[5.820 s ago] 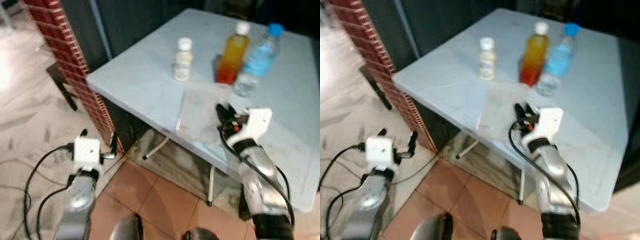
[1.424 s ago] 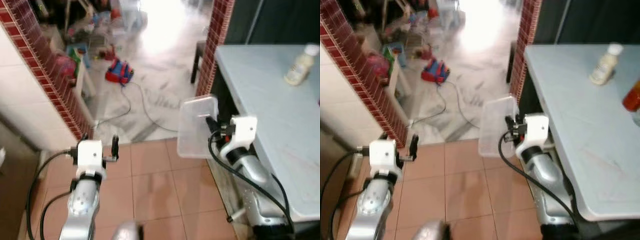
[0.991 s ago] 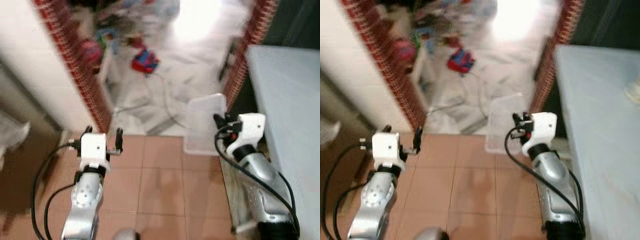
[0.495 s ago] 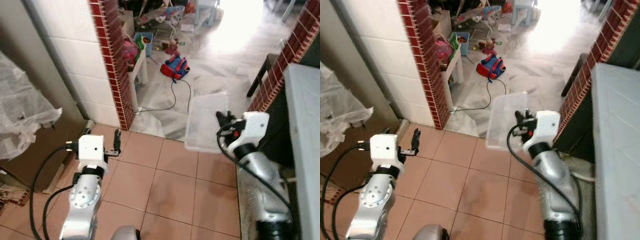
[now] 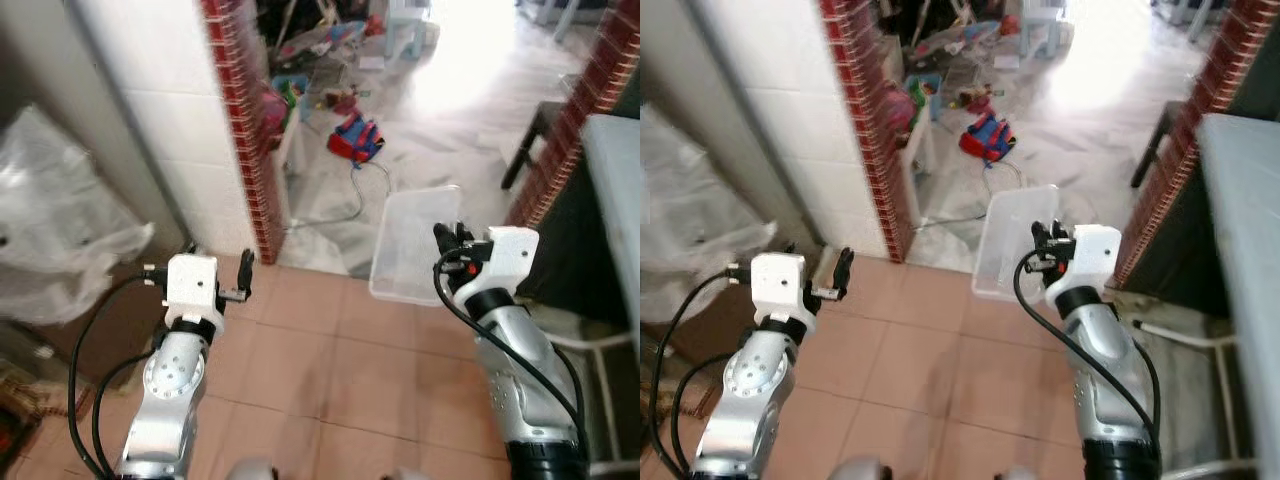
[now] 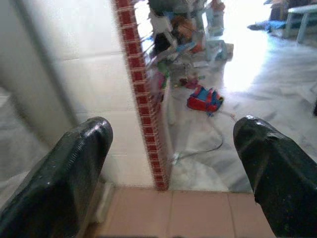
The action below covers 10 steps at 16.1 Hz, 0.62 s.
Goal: Restocking fridge
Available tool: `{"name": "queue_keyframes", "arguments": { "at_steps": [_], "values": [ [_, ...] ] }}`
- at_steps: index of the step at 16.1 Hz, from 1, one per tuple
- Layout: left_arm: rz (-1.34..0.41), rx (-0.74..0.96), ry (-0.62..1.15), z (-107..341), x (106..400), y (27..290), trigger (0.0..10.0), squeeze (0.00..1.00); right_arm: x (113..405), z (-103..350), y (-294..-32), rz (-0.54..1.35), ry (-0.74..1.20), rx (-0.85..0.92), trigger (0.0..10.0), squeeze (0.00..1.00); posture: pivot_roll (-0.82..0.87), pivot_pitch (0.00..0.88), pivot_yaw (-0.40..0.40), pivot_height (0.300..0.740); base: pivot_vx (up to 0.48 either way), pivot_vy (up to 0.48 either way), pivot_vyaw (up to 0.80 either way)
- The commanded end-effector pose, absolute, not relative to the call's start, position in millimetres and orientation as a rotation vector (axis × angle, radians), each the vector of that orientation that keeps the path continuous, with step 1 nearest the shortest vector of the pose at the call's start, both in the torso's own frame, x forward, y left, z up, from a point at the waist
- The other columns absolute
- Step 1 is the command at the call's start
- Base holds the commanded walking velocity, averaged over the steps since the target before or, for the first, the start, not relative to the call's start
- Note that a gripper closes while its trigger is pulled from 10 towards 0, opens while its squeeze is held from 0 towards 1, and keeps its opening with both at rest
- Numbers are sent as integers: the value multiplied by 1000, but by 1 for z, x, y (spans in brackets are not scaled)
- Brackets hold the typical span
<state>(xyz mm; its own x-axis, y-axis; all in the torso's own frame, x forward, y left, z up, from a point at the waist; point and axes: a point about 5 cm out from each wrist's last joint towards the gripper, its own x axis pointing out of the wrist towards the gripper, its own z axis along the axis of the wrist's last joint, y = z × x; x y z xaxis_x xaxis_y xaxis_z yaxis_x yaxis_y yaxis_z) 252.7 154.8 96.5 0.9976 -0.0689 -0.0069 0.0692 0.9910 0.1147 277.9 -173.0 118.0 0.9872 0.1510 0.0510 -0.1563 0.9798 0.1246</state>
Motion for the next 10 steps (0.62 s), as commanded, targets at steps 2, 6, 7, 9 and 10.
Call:
{"name": "queue_keyframes", "arguments": {
  "at_steps": [2,6,7,9,10],
  "values": [
    [-77,119,-1,99,256,156,10000,0,284,125,-166,175,-66,133,10000,0,64,15,21,740,0,459,0],
    [-69,106,-1,98,255,156,10000,0,281,124,-163,195,-51,144,10000,0,57,38,-4,740,0,464,0],
    [-82,92,-1,97,253,155,10000,0,278,122,-160,209,-41,144,10000,0,59,42,-5,740,0,480,0],
    [-91,83,2,97,250,153,10000,0,275,118,-152,222,-24,164,10000,0,62,44,-7,740,0,480,0],
    [-91,81,5,96,249,153,10000,0,274,118,-151,223,-25,166,10000,0,63,47,-4,740,0,480,0]
  ]
}}
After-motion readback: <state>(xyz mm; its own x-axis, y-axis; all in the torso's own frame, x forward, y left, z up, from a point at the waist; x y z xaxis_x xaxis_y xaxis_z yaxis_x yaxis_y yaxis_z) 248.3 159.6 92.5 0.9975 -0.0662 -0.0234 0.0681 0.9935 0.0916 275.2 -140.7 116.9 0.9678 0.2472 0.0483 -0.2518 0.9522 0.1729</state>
